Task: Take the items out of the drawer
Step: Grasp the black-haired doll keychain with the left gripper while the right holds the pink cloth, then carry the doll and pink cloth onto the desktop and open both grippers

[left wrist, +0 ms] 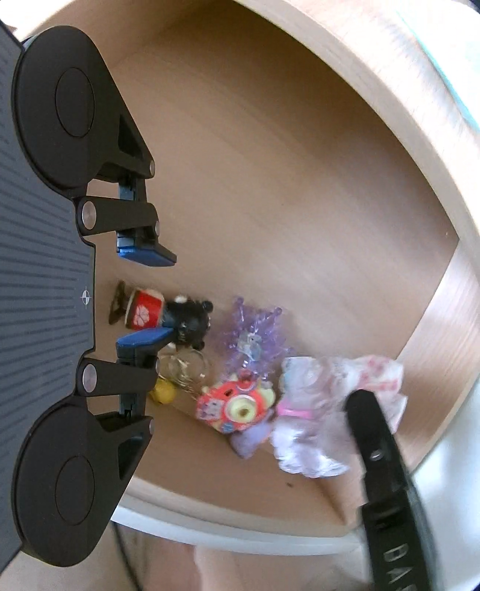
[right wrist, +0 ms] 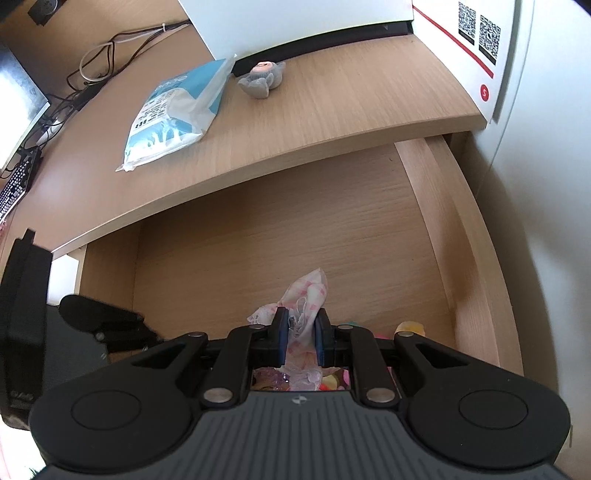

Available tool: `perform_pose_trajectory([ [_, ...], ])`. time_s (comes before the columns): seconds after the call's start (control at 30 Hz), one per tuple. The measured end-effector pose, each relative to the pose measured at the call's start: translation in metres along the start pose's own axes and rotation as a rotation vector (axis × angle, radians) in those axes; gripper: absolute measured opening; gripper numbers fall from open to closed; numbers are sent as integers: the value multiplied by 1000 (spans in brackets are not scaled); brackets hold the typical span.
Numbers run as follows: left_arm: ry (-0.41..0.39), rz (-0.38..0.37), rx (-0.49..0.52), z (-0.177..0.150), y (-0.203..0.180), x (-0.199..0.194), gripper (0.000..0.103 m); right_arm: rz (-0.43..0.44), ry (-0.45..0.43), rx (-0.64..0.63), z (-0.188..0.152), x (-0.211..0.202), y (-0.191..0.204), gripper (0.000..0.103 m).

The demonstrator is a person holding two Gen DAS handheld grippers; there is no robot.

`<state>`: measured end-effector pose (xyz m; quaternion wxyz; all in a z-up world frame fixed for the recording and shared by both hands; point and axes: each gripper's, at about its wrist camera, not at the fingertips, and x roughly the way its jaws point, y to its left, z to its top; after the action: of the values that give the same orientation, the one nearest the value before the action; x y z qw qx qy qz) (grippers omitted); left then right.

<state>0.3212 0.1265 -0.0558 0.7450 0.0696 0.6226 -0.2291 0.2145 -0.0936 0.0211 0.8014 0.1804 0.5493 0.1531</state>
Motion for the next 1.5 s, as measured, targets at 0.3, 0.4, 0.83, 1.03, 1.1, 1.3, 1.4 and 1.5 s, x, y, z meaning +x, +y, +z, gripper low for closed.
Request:
perform_pose_trajectory([
  [0.3, 14, 30, -60, -6, -15, 17, 34, -8, 4, -20, -7, -3, 2, 14],
  [0.4, 38, 20, -115, -9, -15, 12, 33, -18, 1, -37, -12, -8, 3, 14],
  [0.83, -459, -75, -313, -7, -7, -130, 31, 23, -142, -93, -15, -73, 17, 14],
  [1.03, -722, -12, -306, 45, -4, -170, 31, 36, -241, -111, 1, -101, 22, 14],
  [1.1, -781, 4, -284, 58, -5, -181, 31, 37, -250, -118, 5, -103, 22, 14],
  [1.3, -803, 69, -333, 116, 20, -153, 32, 22, -264, -100, 15, -104, 18, 14],
  [1.4, -747, 79, -423, 130, 45, -123, 30, 13, -274, -99, 18, -104, 14, 14],
  [1.5, -761, 147, -515, 130, 61, -113, 30, 16, -267, -87, 22, -97, 7, 14],
])
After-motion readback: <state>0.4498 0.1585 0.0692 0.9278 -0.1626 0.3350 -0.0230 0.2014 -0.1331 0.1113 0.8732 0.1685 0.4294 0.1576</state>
